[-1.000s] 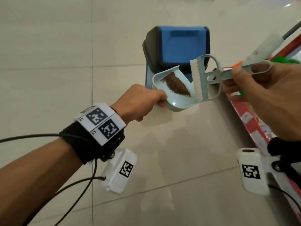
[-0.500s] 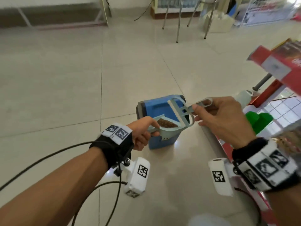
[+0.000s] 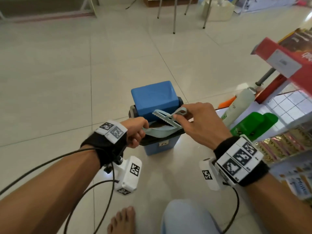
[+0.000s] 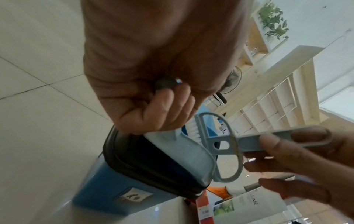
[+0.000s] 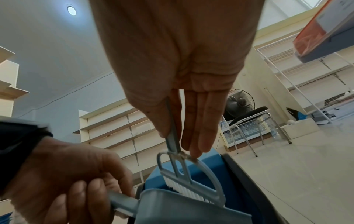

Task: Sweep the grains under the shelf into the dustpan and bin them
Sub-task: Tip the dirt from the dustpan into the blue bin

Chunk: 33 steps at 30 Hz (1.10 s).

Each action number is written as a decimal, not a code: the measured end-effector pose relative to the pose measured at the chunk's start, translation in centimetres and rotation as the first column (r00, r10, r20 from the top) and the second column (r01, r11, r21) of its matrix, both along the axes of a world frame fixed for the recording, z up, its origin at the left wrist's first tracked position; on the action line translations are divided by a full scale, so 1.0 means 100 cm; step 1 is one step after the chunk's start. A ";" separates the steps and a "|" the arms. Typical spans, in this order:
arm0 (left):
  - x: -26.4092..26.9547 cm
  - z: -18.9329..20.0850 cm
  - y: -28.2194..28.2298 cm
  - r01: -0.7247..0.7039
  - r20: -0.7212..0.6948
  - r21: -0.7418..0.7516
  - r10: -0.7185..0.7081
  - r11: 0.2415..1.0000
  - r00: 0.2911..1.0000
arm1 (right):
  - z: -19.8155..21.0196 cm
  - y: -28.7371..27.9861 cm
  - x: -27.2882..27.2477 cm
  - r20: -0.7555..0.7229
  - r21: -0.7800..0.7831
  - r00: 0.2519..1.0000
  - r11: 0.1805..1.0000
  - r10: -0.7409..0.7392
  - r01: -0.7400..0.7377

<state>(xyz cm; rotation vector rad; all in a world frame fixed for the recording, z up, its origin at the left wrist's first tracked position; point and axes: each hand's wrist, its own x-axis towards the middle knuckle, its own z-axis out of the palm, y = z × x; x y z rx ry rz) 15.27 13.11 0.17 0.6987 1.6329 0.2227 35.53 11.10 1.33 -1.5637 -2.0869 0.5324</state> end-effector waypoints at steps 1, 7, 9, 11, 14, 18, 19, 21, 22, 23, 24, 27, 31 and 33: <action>-0.002 0.000 0.003 0.029 -0.018 0.011 -0.029 1.000 0.999 | -0.001 0.002 -0.002 0.013 0.008 1.000 1.000 0.003 -0.003; -0.010 0.004 0.017 0.278 -0.261 0.239 -0.214 0.931 0.941 | 0.003 0.005 -0.005 0.040 0.027 0.999 1.000 -0.007 0.006; -0.009 0.005 0.023 0.321 -0.328 0.322 -0.213 0.891 0.920 | 0.005 0.006 -0.005 0.037 0.060 0.999 0.998 -0.016 0.014; -0.006 0.008 0.025 0.302 -0.342 0.381 -0.170 0.874 0.924 | 0.007 0.006 -0.004 0.030 0.079 0.999 0.996 -0.036 0.033; 0.001 0.010 0.024 0.265 -0.339 0.437 -0.115 0.860 0.934 | 0.011 0.007 -0.001 -0.007 0.159 0.998 0.985 -0.065 0.066; 0.007 0.011 0.016 0.283 -0.382 0.490 -0.088 0.825 0.920 | 0.017 0.004 0.003 0.012 0.181 0.997 0.981 -0.071 0.068; 0.007 0.013 0.018 0.261 -0.372 0.520 -0.060 0.813 0.926 | 0.018 0.004 0.005 0.010 0.192 0.997 0.979 -0.074 0.071; 0.006 0.019 0.018 0.209 -0.335 0.563 -0.011 0.799 0.942 | 0.020 0.003 0.005 -0.011 0.201 0.996 0.976 -0.083 0.084; 0.007 0.021 0.016 0.212 -0.337 0.570 -0.010 0.794 0.942 | 0.022 0.002 0.005 -0.005 0.187 0.997 0.979 -0.082 0.082; 0.008 0.021 0.013 0.244 -0.361 0.561 -0.031 0.791 0.932 | 0.024 0.001 0.006 0.024 0.170 0.997 0.983 -0.079 0.074; 0.010 0.019 0.008 0.289 -0.395 0.544 -0.063 0.788 0.916 | 0.025 -0.001 0.007 0.071 0.164 0.994 0.984 -0.077 0.065; 0.013 0.011 -0.002 0.330 -0.424 0.550 -0.083 0.767 0.902 | 0.030 -0.010 0.009 0.111 0.216 0.992 0.976 -0.066 0.041; 0.007 0.011 -0.002 0.232 -0.332 0.593 -0.029 0.771 0.943 | 0.037 -0.011 0.011 0.092 0.239 0.994 0.970 -0.062 0.039; 0.004 0.013 -0.004 0.160 -0.265 0.621 0.014 0.767 0.964 | 0.038 -0.010 0.010 0.066 0.242 0.997 0.970 -0.049 0.031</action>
